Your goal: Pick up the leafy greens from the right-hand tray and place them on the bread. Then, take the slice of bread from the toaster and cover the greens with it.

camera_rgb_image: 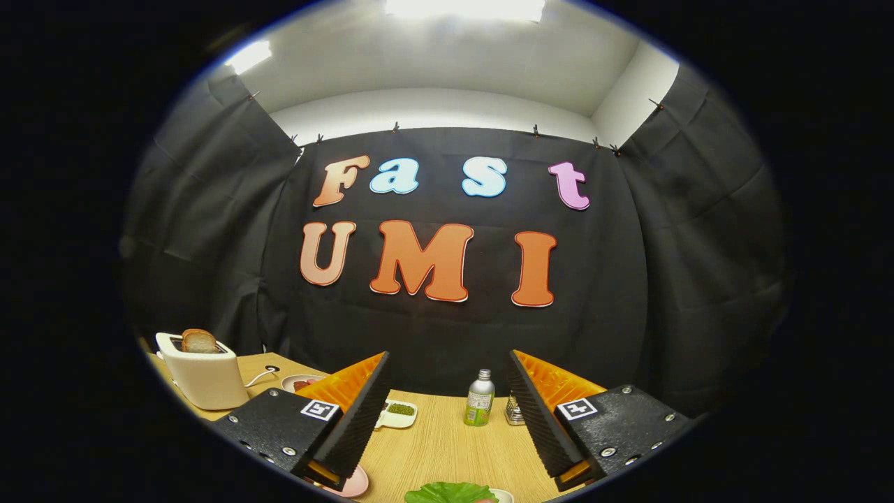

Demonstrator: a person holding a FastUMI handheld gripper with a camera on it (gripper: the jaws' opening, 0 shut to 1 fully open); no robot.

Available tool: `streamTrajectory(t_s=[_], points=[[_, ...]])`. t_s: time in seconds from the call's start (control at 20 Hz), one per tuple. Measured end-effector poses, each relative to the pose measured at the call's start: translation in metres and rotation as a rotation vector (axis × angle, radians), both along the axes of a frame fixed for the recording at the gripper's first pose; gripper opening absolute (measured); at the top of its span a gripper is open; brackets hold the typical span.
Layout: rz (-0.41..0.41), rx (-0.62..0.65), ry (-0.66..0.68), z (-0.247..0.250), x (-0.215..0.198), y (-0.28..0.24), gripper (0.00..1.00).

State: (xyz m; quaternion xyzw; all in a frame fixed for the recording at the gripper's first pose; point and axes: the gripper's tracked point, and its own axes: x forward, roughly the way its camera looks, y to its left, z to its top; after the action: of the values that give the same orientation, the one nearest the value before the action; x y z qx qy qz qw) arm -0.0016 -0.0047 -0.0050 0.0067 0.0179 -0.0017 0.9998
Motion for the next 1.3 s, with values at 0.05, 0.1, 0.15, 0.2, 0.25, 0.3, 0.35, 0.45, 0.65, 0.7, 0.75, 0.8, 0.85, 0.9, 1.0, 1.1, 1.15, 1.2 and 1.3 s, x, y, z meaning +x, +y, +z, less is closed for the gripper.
streamTrajectory(t_s=[0.05,0.1,0.15,0.2,0.25,0.3,0.35,0.45,0.65,0.7,0.75,0.8,0.85,0.9,1.0,1.1,1.15,1.2,1.3], points=[[0.008,0.006,0.017,-0.003,0.0,0.002,0.97],[0.015,0.015,0.033,-0.007,0.0,0.003,0.98],[0.023,0.024,0.051,-0.01,0.0,0.005,0.98],[0.032,0.033,0.069,-0.014,0.001,0.006,0.98],[0.047,0.042,0.101,-0.021,0.001,0.008,0.98],[0.061,0.051,0.132,-0.028,0.0,0.009,0.99],[0.07,0.063,0.163,-0.034,-0.001,0.008,0.98],[0.076,0.086,0.234,-0.046,0.0,0.005,0.99],[0.077,0.112,0.386,-0.075,-0.001,0.003,0.99],[0.078,0.108,0.414,-0.081,-0.003,0.002,0.99],[0.077,0.101,0.44,-0.085,-0.004,0.0,0.99],[0.08,0.096,0.461,-0.09,-0.005,0.0,0.99],[0.081,0.094,0.485,-0.094,-0.006,0.0,0.99],[0.085,0.095,0.518,-0.101,-0.006,0.0,0.99],[0.092,0.109,0.614,-0.12,-0.012,0.002,0.99],[0.104,0.124,0.691,-0.133,-0.017,0.003,0.99],[0.116,0.13,0.729,-0.138,-0.019,0.005,0.99],[0.129,0.137,0.769,-0.142,-0.02,0.008,0.99],[0.154,0.15,0.831,-0.149,-0.023,0.013,0.99]])
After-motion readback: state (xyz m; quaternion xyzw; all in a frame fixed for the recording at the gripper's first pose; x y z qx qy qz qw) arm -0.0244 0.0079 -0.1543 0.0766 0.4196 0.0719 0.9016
